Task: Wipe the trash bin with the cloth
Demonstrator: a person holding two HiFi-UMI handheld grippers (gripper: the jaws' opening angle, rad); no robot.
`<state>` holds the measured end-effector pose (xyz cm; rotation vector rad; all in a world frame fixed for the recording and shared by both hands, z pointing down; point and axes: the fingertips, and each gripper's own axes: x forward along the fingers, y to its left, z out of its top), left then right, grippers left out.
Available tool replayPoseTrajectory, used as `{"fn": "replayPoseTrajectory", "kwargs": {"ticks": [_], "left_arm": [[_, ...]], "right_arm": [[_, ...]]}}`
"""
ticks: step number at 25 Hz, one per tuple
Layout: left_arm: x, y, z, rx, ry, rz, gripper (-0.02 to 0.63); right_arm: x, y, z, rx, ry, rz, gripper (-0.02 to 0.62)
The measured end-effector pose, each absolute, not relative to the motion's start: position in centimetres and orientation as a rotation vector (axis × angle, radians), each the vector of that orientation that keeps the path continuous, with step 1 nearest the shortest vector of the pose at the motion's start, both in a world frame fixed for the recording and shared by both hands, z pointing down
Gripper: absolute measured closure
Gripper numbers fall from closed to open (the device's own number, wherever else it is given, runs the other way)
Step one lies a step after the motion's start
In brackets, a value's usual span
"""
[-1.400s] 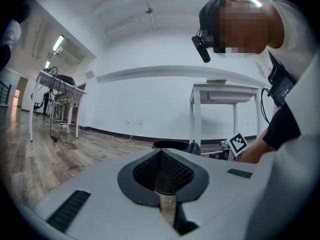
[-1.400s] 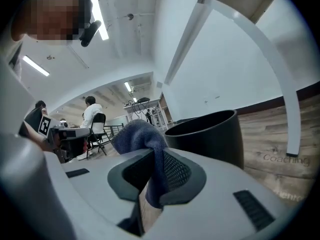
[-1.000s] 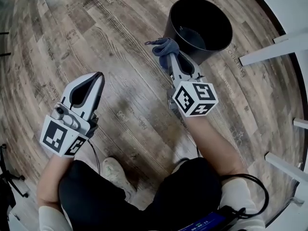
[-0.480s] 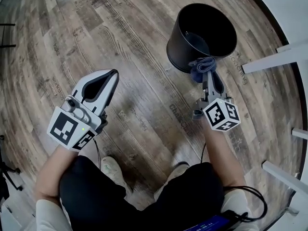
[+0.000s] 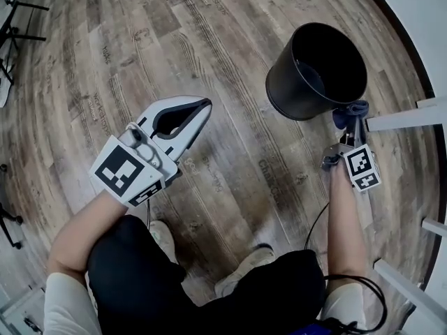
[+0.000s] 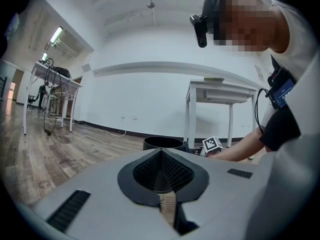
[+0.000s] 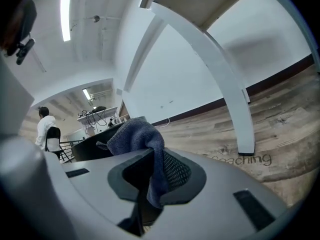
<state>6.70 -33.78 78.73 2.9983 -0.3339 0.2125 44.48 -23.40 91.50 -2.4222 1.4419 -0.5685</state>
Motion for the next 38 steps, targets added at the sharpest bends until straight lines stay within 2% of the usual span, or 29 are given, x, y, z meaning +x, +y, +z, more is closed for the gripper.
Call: {"fn": "replayPoseTrajectory", "kwargs": {"ticks": [5, 11, 16, 20, 27, 38], "left_arm": [[6.6, -33.9, 78.7, 2.999, -0.335, 0.211, 0.597], [6.6, -34.3, 79.0, 2.989, -0.344, 0.206, 0.597], [6.4, -34.5, 79.0, 2.984, -0.347, 0.209, 0.597], [5.8, -34.8, 78.9, 2.984, -0.363, 0.21, 0.597], [4.9, -35.3, 78.9, 2.972, -0.387, 0.217, 0.597], [6.0, -34.5, 79.3, 2.97, -0.344, 0.22, 0.597]], "right_arm": [[42.3, -21.9, 90.9, -2.337, 1.422, -0.566, 0.551], [33.6, -20.3, 91.5, -2.227, 1.552, -0.64, 0.551], [26.8, -25.3, 92.9, -2.126, 1.799, -0.729, 0.551], [24.1, -30.5, 93.6, -2.087, 1.901, -0.757, 0.551], [24.5, -34.1, 95.5, -2.174, 1.911, -0.792, 0.551], [29.0, -26.7, 95.4, -2.263, 1.877, -0.757, 0.551]]}}
